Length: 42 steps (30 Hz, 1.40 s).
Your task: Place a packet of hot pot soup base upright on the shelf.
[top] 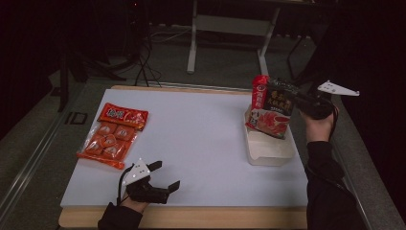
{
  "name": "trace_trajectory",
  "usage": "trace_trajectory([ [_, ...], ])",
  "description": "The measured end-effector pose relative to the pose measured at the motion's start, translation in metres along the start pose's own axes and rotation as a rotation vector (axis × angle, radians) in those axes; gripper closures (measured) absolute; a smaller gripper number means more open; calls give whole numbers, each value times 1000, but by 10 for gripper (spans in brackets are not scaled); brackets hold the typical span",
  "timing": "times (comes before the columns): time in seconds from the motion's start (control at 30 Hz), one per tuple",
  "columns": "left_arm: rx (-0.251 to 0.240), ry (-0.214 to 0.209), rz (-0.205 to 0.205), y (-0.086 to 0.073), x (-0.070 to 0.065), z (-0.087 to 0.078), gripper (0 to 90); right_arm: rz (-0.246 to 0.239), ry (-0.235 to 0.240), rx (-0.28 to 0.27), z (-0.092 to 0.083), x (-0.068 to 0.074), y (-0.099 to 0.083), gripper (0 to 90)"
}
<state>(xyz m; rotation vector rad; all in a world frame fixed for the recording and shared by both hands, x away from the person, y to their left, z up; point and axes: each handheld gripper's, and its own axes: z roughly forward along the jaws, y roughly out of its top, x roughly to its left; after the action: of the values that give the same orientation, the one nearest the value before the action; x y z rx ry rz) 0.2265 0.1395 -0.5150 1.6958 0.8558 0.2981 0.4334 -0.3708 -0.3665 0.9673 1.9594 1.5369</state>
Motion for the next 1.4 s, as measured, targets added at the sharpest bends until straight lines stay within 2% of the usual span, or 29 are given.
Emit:
trace_trajectory([
  [0.07,2,0,-1,0,0,0,19,-15,-1,3,2,0,-1,766],
  [0.1,2,1,-1,0,0,0,19,-38,-19,11,3,0,-2,767],
  [0.17,4,2,4,-1,0,1,18,-80,-22,4,6,1,-3,765],
  [0.27,5,2,6,-1,0,1,18,-107,-10,7,12,1,-4,764],
  [0.37,6,-1,7,-1,0,1,19,-103,13,32,18,1,-8,761],
  [0.53,8,-1,8,-2,0,1,19,-85,56,28,24,1,-12,753],
  [0.7,10,-2,11,-2,0,1,19,-84,58,41,27,3,-15,749],
  [0.73,9,-2,9,-2,0,1,19,-88,66,48,29,3,-20,745],
  [0.83,12,-1,8,-3,0,1,19,-59,71,41,30,1,-25,742],
  [1.1,10,1,10,-2,0,1,19,-37,68,34,30,-1,-30,733],
  [1.17,9,1,11,-2,0,1,19,-27,54,78,33,-3,-37,725],
  [1.27,15,1,10,-3,1,2,19,13,53,52,27,-9,-45,701],
  [1.3,17,2,9,-3,1,3,19,32,37,69,24,-10,-44,669],
  [1.37,23,-3,14,-3,1,4,19,30,6,83,20,-9,-43,642],
  [1.4,24,-4,16,-2,0,5,19,37,6,84,18,-10,-42,626],
])
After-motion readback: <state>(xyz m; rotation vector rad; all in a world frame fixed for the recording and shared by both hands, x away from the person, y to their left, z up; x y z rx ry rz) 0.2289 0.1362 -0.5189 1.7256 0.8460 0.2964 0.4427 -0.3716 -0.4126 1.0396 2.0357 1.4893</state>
